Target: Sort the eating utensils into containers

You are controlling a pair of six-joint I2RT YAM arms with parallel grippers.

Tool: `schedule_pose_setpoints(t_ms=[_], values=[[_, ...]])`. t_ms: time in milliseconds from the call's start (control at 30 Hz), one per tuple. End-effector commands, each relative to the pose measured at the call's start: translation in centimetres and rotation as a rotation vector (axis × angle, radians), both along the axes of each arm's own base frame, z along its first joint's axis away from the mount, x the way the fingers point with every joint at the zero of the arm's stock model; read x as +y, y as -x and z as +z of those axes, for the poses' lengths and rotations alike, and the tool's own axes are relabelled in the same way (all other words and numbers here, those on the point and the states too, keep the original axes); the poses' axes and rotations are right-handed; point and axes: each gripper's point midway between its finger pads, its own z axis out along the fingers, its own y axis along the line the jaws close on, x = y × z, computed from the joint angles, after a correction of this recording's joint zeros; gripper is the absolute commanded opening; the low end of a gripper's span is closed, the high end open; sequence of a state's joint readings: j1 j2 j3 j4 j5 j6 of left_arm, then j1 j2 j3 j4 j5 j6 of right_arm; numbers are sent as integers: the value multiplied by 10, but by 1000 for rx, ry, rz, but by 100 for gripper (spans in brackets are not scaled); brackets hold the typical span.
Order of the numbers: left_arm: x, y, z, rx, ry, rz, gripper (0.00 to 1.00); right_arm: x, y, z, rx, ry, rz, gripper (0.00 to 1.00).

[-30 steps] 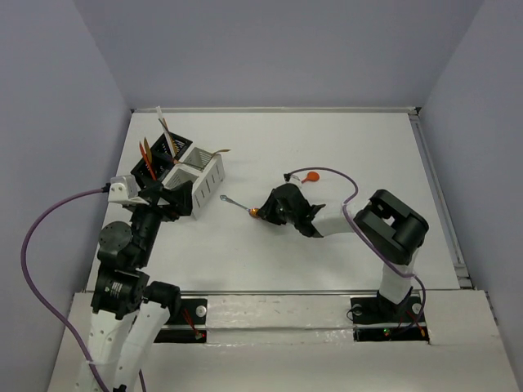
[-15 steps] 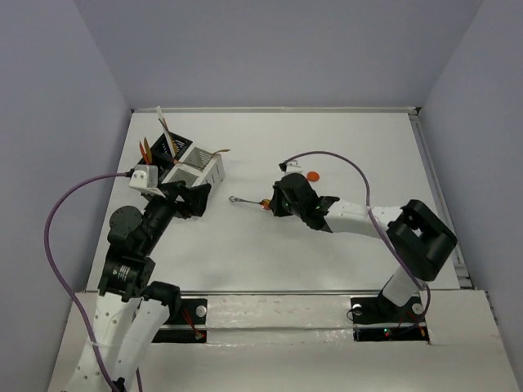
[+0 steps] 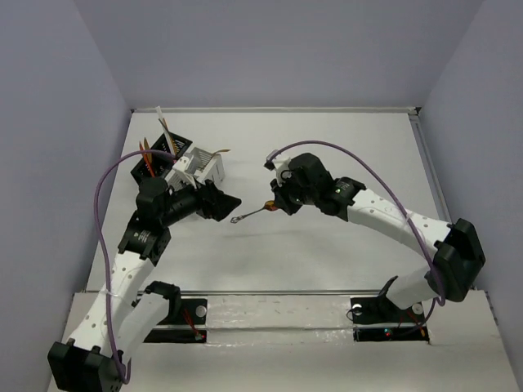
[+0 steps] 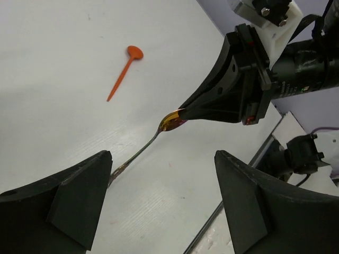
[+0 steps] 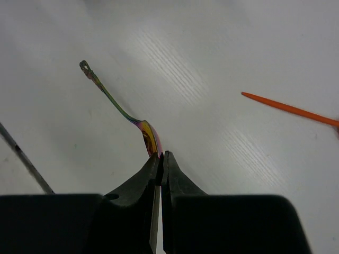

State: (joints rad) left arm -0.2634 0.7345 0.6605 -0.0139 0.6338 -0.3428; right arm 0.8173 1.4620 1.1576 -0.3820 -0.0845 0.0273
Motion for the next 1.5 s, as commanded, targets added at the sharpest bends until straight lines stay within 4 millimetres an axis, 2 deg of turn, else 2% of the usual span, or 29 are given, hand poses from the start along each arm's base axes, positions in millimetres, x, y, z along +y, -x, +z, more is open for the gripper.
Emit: schedule_pose_setpoints(t_ms=[0,100,233,367,500,567,667,867,1167,1400,1467], values=[[-23,16,3,-27,18,-171,90,13,25,53,-56,-75,239,7],[-30,22,-2,-12,7,-214,90,17,27,63,-68,-73,284,7],[-43,29,-15,16,-33,-268,90,27,32,89,-88,-114,360,7],[-54,37,-30,72,-66,-322,86,33,35,101,-93,-128,408,7],[-57,37,-32,77,-71,-338,73,39,36,105,-76,-128,446,7],[-58,35,-35,91,-76,-342,63,41,35,108,-79,-128,457,7],[-61,36,-31,90,-62,-358,37,43,35,109,-70,-123,466,7],[-62,36,-33,99,-56,-362,23,45,33,100,-44,-98,477,7],[-64,34,-35,114,-59,-368,21,50,30,87,-1,-57,500,7],[-65,33,-39,132,-60,-370,38,54,30,87,11,-56,524,7],[-65,32,-40,134,-62,-367,40,54,31,86,14,-58,529,7]])
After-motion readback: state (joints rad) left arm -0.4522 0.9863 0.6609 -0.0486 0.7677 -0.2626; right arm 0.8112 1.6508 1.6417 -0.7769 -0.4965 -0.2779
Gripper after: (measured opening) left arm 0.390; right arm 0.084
